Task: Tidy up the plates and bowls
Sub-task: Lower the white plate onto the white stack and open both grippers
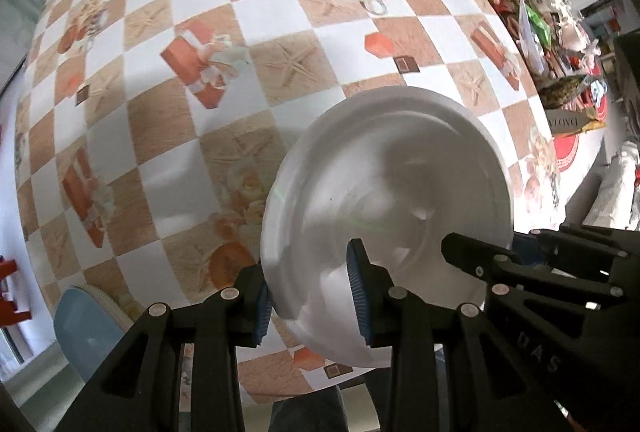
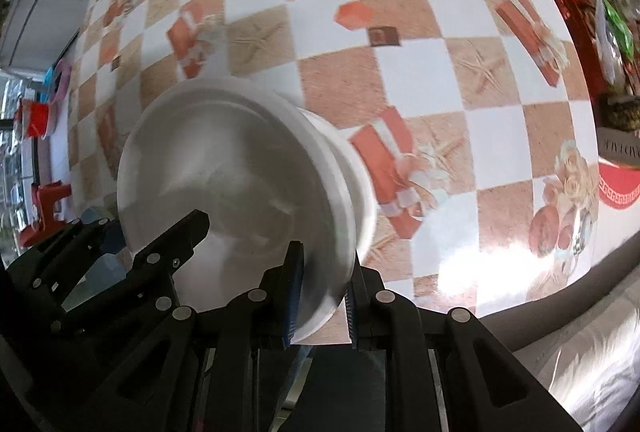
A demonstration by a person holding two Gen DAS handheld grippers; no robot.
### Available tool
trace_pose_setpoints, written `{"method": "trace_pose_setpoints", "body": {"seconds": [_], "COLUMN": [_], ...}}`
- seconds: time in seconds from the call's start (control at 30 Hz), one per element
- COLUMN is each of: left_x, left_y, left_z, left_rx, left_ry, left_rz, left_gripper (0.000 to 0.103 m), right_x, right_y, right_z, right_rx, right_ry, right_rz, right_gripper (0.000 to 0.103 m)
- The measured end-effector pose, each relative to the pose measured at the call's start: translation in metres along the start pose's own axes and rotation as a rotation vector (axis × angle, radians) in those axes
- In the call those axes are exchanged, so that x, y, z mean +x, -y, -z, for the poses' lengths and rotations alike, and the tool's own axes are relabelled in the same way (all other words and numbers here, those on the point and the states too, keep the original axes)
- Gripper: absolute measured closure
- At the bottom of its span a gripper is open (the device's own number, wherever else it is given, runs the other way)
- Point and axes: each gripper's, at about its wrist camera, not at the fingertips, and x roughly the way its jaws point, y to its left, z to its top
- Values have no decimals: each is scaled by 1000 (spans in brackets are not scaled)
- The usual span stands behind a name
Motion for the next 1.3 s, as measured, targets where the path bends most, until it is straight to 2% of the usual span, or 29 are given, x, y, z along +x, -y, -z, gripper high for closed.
{"method": "trace_pose_setpoints", "body": {"seconds": [0.1,0.2,0.3,0.37,0.4,0.63,0.67,0.7,0.77,0.83,1.03,1.07,1.3], "left_x": [5,6,1,-5,-9,-21,-22,-22,-22,-21,-25,-26,-32], "left_y": [2,2,-1,-5,-7,-17,-17,-18,-20,-21,-29,-30,-37], "left_z": [0,2,4,7,8,18,20,22,25,27,30,29,24], "left_rx": [6,12,16,13,8,-16,-21,-26,-34,-40,-68,-71,-72], "left_ry": [-15,-25,-17,-3,5,17,17,16,9,-1,-7,-6,-15], "left_rz": [-5,-2,-20,-16,-11,6,7,8,10,15,26,24,-23], "left_gripper": [67,58,41,27,24,23,23,23,23,23,23,23,23], "right_x": [4,9,11,13,13,6,6,5,2,-3,-2,-1,3], "right_y": [9,12,9,8,9,18,20,21,23,24,24,23,26], "right_z": [-1,-4,-8,-9,-9,-10,-9,-9,-7,-5,1,3,19], "right_rx": [15,14,13,12,13,32,38,42,49,47,75,80,108], "right_ry": [-7,-16,-18,-23,-24,-14,-13,-12,9,32,15,12,10], "right_rz": [1,5,-7,-7,-8,-12,-13,-13,-3,1,-1,-2,4], "right_gripper": [83,83,83,83,83,82,79,52,9,9,9,2,1]}}
